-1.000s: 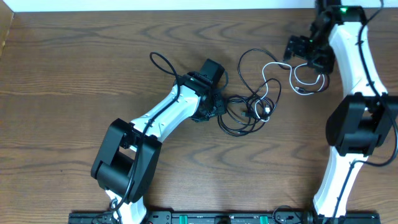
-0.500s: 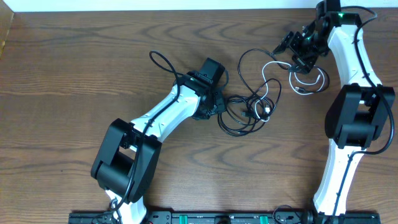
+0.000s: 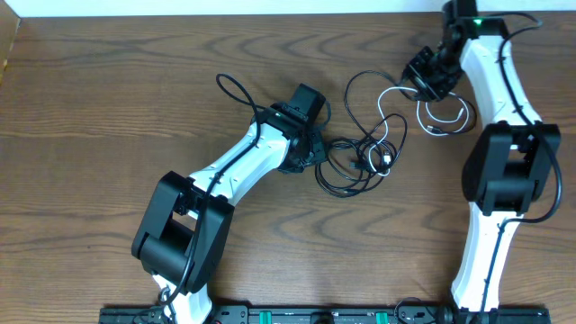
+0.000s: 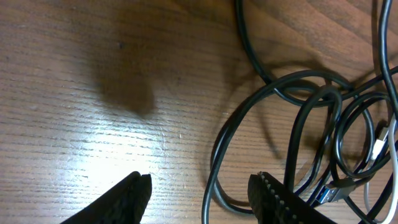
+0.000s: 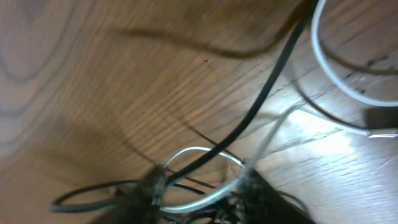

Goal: Untangle cables

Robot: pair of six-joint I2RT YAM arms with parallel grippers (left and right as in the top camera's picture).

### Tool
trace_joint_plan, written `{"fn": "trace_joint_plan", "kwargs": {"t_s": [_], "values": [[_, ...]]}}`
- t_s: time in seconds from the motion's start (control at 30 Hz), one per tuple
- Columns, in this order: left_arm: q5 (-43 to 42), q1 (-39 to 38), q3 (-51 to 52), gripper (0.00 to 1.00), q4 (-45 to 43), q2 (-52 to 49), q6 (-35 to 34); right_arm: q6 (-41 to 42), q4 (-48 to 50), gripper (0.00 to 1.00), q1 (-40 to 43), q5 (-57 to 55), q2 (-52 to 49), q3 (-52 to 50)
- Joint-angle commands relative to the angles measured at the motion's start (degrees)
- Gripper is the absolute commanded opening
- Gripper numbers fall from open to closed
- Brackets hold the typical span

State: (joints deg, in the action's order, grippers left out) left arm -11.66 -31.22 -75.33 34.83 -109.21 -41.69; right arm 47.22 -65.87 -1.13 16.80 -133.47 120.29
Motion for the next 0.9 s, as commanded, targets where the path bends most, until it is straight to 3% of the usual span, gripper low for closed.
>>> {"fn": "trace_joint_plan", "kwargs": {"t_s": [0.0, 0.03, 0.23, 0.33, 0.53, 0.67, 0.87], "values": [[0.98, 0.28, 0.17, 0.56, 0.24, -0.15, 0.98, 2.27, 0.46, 0.12, -1.16, -4.79, -0.42, -0.11], [0.98, 0.28, 0.17, 0.56, 0.24, -0.15, 0.98, 2.25, 0.50, 0.02, -1.22, -5.09, -0.42, -0.09], [0.98, 0.28, 0.17, 0.57, 0.24, -0.17, 0.98, 1.97, -1.73, 0.01, -0.33, -4.44, 1.03, 0.96], [0.98, 0.28, 0.17, 0.76, 0.20, -0.17, 0.96, -1.81, -2.51, 0.01, 0.15, -4.11, 4.50, 3.06], [0.96, 0.28, 0.15, 0.76, -0.70, -0.17, 0.96, -6.67, -1.42, 0.01, -0.72, 0.72, 18.12, 7.52], [0.96, 0.28, 0.17, 0.76, -0.66, -0.15, 0.96, -7.23, 4.66, 0.02, -1.62, 0.70, 28.65, 8.39], [0.96, 0.28, 0.15, 0.77, -0.66, -0.17, 0.94, -7.21, 22.14, 0.01, -1.99, 0.70, 43.50, 8.39]]}}
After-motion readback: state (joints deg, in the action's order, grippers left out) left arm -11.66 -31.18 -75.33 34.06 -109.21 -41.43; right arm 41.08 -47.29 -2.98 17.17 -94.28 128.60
